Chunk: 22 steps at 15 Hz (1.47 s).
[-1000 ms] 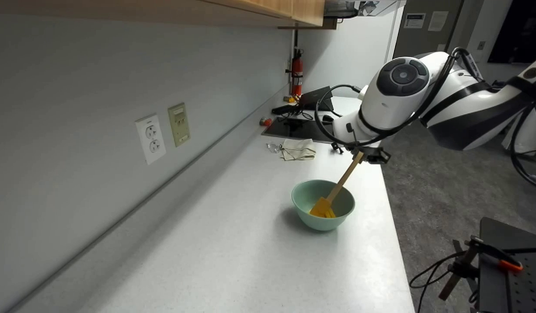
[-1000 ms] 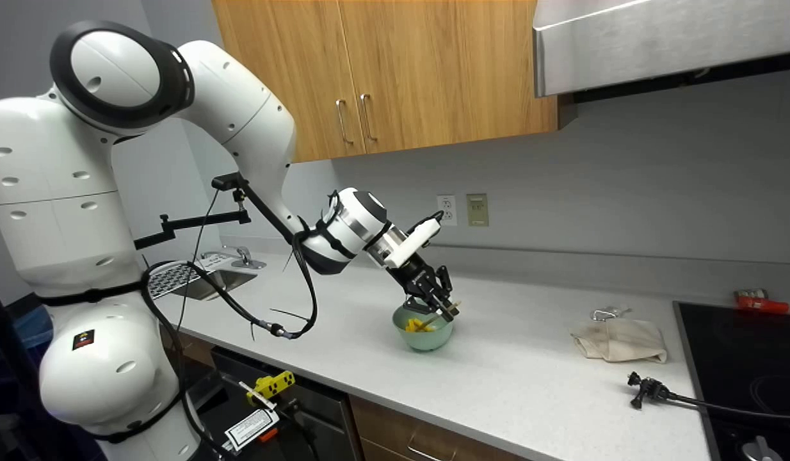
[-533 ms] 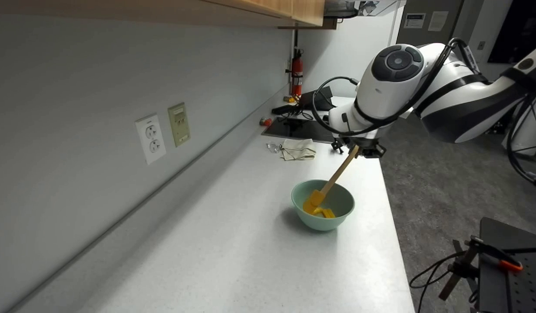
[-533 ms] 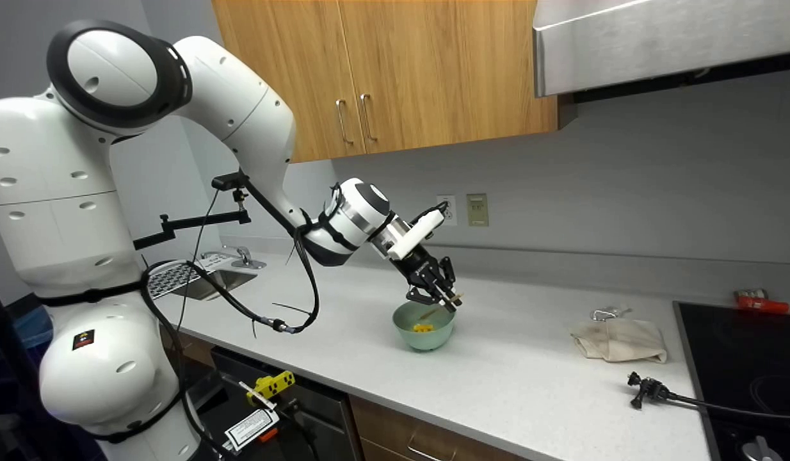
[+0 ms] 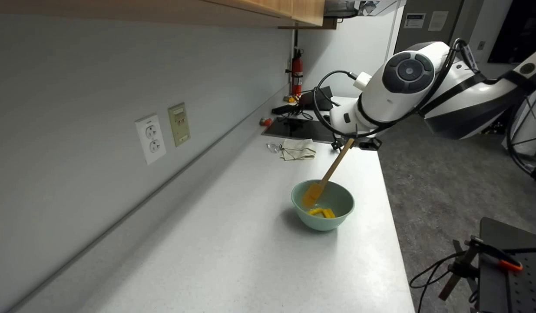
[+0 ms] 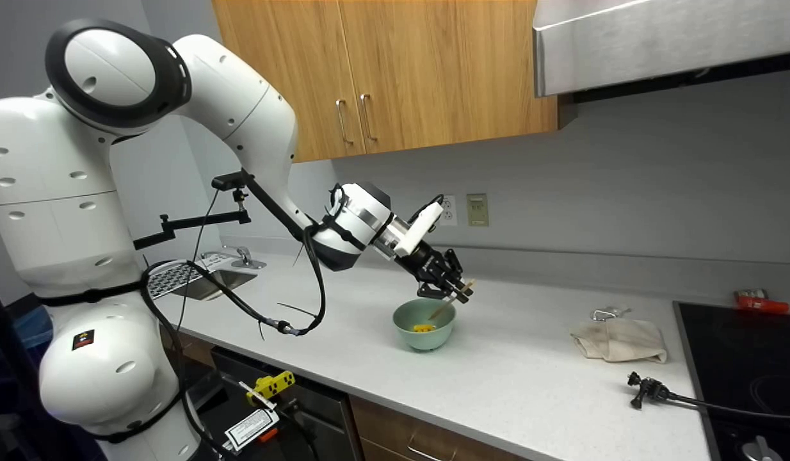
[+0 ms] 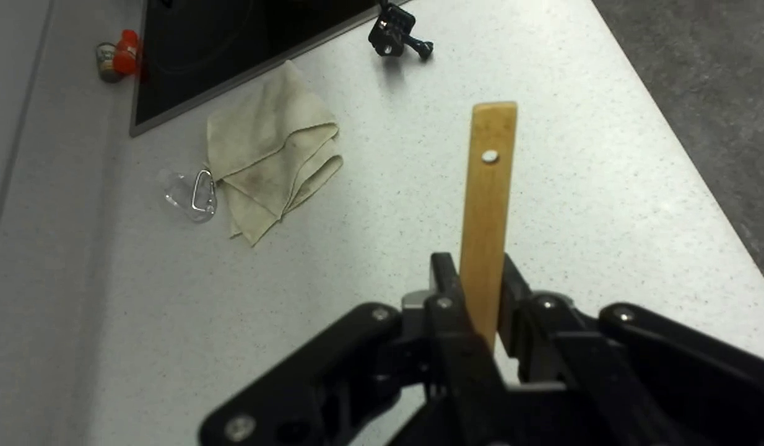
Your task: Stir the contents in the green bowl
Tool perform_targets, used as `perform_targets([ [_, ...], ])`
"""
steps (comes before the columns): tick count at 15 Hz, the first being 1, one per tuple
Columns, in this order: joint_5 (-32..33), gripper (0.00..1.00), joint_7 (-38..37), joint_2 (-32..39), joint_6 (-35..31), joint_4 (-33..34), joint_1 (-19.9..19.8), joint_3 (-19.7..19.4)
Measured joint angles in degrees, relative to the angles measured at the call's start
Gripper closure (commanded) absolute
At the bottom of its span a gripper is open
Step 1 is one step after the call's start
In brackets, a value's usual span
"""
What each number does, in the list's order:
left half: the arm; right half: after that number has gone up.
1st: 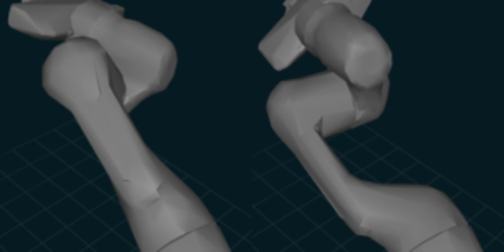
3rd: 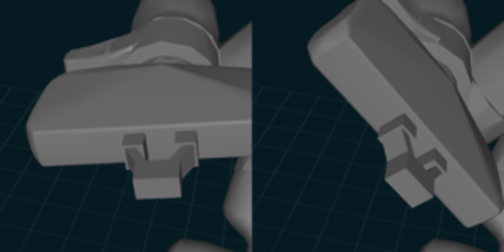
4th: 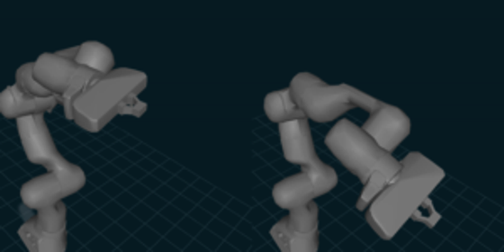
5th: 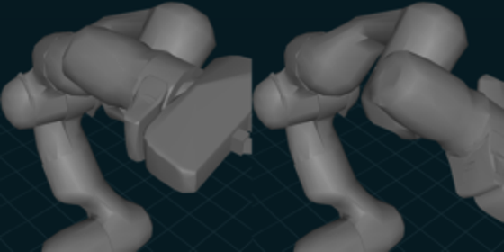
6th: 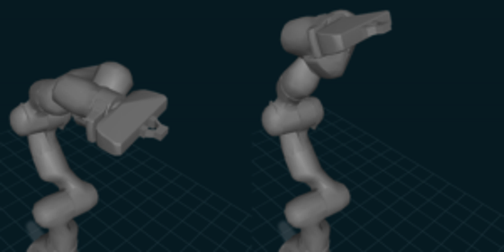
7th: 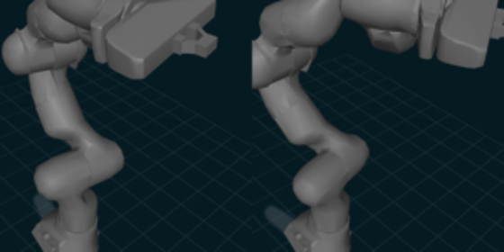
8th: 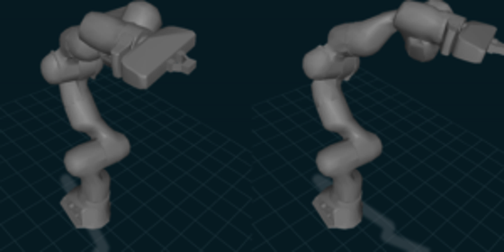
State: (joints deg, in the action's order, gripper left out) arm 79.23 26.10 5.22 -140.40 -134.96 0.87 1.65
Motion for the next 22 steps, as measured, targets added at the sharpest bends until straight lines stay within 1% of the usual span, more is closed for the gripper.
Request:
perform_targets([
  [5, 4.2, 0.96, -0.5, 0.0, 0.0, -2.1, 0.0, 0.0],
  [9, 8.1, 0.96, -3.1, 0.1, 0.0, -3.4, 0.0, 0.0],
  [11, 8.4, 0.96, -4.2, 0.2, 0.0, -3.9, 0.0, 0.0],
  [13, 7.3, 0.96, -4.6, 0.3, 0.0, -4.4, 0.0, 0.2],
  [17, 1.0, 0.96, -4.6, 0.7, 0.0, -4.7, 0.1, 0.6],
  [22, -3.8, 0.96, -4.3, 0.6, -0.2, -4.2, 0.1, 0.7],
])
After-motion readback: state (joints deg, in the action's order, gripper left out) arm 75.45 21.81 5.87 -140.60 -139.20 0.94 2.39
